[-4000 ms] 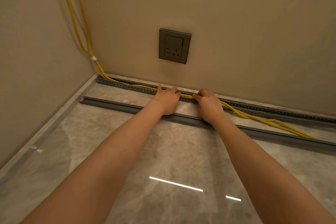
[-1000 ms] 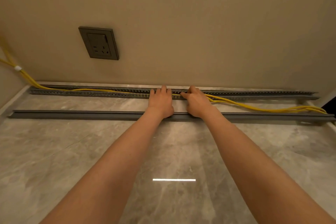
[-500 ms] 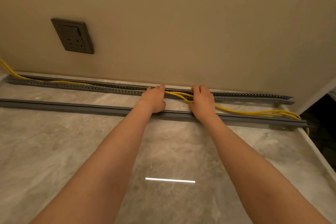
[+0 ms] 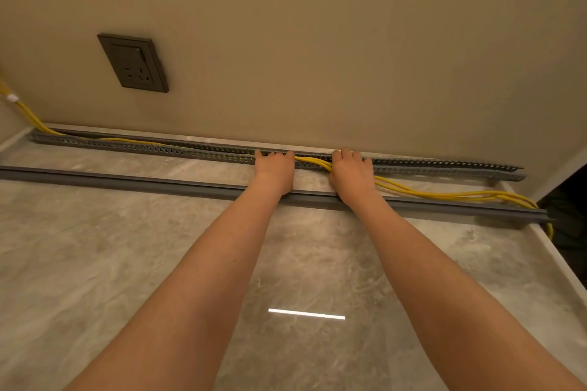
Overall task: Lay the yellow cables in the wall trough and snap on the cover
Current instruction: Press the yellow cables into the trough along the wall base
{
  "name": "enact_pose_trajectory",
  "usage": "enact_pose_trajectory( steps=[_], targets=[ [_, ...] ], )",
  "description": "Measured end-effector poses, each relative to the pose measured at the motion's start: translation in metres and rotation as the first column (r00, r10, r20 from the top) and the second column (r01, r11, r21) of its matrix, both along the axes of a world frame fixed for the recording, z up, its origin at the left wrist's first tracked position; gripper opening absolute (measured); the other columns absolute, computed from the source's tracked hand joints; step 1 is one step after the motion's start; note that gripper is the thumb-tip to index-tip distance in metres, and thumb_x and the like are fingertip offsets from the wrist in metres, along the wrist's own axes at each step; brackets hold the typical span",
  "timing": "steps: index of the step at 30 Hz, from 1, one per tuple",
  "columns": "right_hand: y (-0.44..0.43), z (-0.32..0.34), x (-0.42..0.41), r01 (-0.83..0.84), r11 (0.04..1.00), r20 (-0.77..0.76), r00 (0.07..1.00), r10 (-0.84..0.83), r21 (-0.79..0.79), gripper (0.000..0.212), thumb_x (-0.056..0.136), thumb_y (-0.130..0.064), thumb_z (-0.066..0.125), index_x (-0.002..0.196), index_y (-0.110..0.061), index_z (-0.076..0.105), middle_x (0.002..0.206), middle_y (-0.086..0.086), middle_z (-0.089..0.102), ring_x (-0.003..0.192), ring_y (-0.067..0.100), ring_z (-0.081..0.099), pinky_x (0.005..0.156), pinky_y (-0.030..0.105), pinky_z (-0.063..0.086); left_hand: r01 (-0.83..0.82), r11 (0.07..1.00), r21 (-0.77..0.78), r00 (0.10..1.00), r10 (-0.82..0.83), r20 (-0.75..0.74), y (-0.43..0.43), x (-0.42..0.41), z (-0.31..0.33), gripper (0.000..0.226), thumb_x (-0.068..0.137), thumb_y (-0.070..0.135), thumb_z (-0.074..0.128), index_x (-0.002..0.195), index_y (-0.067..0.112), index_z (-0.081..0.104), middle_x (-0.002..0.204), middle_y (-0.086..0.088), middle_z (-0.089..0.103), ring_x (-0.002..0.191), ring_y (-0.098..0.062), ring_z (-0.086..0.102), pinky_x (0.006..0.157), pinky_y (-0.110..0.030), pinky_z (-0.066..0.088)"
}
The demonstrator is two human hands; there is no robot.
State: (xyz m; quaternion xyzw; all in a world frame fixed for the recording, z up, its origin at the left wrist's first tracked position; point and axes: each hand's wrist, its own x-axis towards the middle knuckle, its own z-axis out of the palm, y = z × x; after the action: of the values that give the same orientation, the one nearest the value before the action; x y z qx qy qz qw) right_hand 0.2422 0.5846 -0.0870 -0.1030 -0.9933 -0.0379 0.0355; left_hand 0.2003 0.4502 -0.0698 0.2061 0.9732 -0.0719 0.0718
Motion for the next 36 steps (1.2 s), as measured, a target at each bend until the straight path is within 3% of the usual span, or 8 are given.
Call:
enact_pose_trajectory(
  steps=[4,9,12,18,22,28,33,36],
  targets=[
    [0.004,0.004,-0.002,-0.065,0.992,0.013,0.998,0.064,0.107,0.039,0.091,-0.003,0.047,0.129,0.001,0.04,0.13,0.019,0.048,0.116,0.037,0.05,0.095,0.05,0.042,-0.054,0.996,0.078,0.998,0.051,0.032,0.004,0.0,-0.002,0.047,0.093,0.011,0.049,0.138,0.006,0.034,0.131,-0.017,0.053,0.12,-0.032,0.051,0.093,-0.04,0.046],
    [0.01,0.011,-0.004,-0.147,0.986,0.001,0.989,0.148,0.08,0.04,0.09,0.005,0.046,0.129,-0.001,0.039,0.126,0.018,0.049,0.109,0.036,0.055,0.086,0.045,0.049,-0.077,0.992,0.097,0.996,0.073,0.048,0.004,-0.003,-0.001,0.048,0.092,0.013,0.051,0.137,0.008,0.035,0.128,-0.014,0.055,0.117,-0.031,0.054,0.088,-0.039,0.049],
    [0.013,0.015,-0.005,-0.184,0.971,-0.023,0.982,0.189,0.154,0.033,0.091,0.004,0.043,0.124,-0.001,0.047,0.123,0.017,0.051,0.111,0.034,0.052,0.087,0.041,0.046,-0.075,0.993,0.093,0.997,0.071,0.038,0.004,-0.001,-0.003,0.054,0.091,0.013,0.052,0.14,0.01,0.03,0.131,-0.014,0.052,0.121,-0.03,0.051,0.09,-0.039,0.048],
    [0.012,0.013,-0.009,-0.123,0.988,-0.055,0.99,0.128,0.094,0.031,0.088,0.008,0.043,0.113,0.0,0.059,0.115,0.017,0.059,0.108,0.033,0.054,0.086,0.038,0.045,-0.054,0.996,0.069,0.999,0.053,0.012,0.005,-0.002,0.0,0.052,0.091,0.013,0.052,0.139,0.011,0.032,0.125,-0.013,0.057,0.114,-0.029,0.056,0.085,-0.037,0.049],
    [0.017,0.009,-0.009,-0.109,0.994,-0.077,0.991,0.111,0.028,0.032,0.088,0.008,0.041,0.114,0.0,0.059,0.114,0.019,0.06,0.108,0.033,0.054,0.085,0.038,0.045,-0.04,0.996,0.076,0.999,0.039,0.014,0.003,-0.004,-0.004,0.051,0.091,0.012,0.052,0.139,0.011,0.033,0.128,-0.013,0.054,0.118,-0.03,0.052,0.089,-0.039,0.048],
    [0.02,0.006,-0.01,-0.133,0.991,-0.104,0.986,0.129,-0.031,0.034,0.087,0.007,0.043,0.116,-0.001,0.058,0.116,0.018,0.06,0.109,0.032,0.054,0.088,0.037,0.043,0.031,0.993,-0.117,0.98,-0.053,-0.191,0.017,0.0,-0.007,0.039,0.093,0.01,0.047,0.132,0.002,0.045,0.132,-0.017,0.047,0.123,-0.032,0.048,0.104,-0.039,0.037],
    [0.022,0.005,-0.013,-0.136,0.989,-0.1,0.986,0.131,-0.05,0.031,0.089,0.005,0.042,0.114,0.0,0.06,0.117,0.019,0.058,0.112,0.032,0.052,0.088,0.038,0.042,0.19,0.982,-0.004,0.963,-0.187,-0.196,0.036,0.009,-0.006,0.039,0.092,0.01,0.045,0.13,0.001,0.043,0.131,-0.017,0.047,0.121,-0.034,0.05,0.105,-0.041,0.036],
    [0.022,0.006,-0.017,-0.118,0.99,-0.079,0.991,0.112,-0.079,0.027,0.091,-0.002,0.042,0.111,0.0,0.06,0.117,0.019,0.056,0.113,0.032,0.051,0.088,0.039,0.042,0.285,0.957,0.059,0.955,-0.278,-0.104,0.05,0.016,-0.007,0.043,0.092,0.012,0.045,0.133,0.002,0.04,0.134,-0.016,0.046,0.125,-0.032,0.047,0.106,-0.041,0.034]
  ],
)
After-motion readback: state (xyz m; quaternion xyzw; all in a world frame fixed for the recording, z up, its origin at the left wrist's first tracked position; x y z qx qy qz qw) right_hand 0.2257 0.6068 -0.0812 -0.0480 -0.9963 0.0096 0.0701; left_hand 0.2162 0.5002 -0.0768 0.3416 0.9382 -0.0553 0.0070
